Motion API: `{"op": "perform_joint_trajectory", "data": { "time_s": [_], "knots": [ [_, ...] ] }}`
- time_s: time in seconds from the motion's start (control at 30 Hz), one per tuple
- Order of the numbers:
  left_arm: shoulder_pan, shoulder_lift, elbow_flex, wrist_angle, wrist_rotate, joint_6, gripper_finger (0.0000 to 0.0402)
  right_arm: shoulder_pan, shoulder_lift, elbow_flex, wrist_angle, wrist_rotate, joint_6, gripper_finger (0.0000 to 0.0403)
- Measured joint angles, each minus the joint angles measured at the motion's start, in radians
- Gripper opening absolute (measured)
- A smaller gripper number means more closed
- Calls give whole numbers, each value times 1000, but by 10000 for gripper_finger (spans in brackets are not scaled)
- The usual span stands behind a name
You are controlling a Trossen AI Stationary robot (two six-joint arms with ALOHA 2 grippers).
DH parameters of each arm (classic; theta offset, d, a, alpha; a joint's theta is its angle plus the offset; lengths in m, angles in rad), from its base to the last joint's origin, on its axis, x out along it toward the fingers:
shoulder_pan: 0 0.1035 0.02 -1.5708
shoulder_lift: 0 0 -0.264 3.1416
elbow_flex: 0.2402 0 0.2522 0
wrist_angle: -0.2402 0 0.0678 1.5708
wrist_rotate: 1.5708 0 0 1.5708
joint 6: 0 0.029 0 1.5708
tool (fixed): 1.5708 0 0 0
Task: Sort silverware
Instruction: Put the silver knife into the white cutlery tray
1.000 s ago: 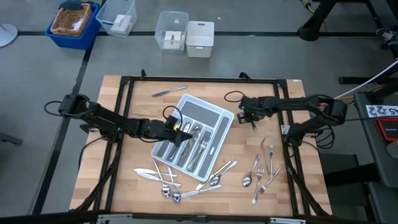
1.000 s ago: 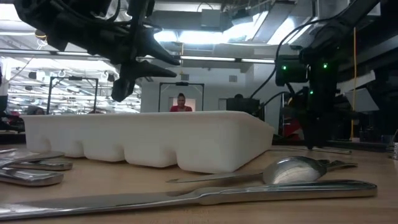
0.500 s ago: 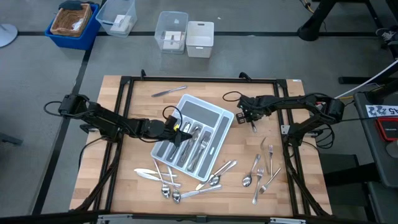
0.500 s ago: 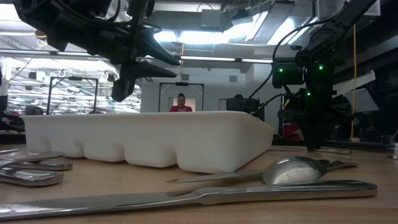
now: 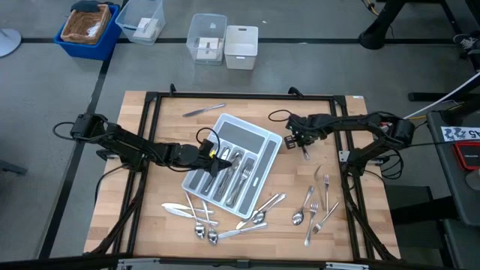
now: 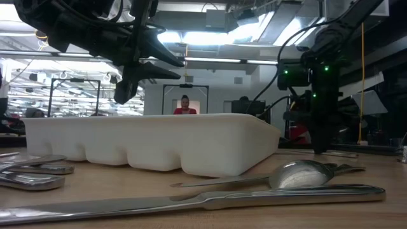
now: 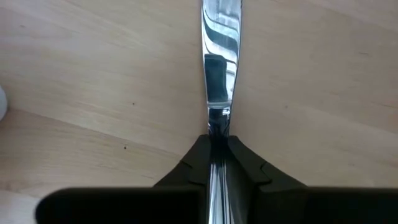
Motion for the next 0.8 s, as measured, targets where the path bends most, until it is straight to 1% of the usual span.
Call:
{"op": "perform_joint_trajectory", "data": {
  "time_s": [0.17,0.27,0.6,0.8],
  "knots": [
    [0,0,0,0,4,-3,78,0,5,55,-45,-10,-24,31],
    [0,0,0,0,4,-3,78,2,5,83,-38,-50,-43,33],
    [0,0,0,0,4,-3,78,2,4,115,-54,-83,-52,34],
    [0,0,0,0,4,-3,78,1,2,152,-54,-81,-52,34]
  ]
}}
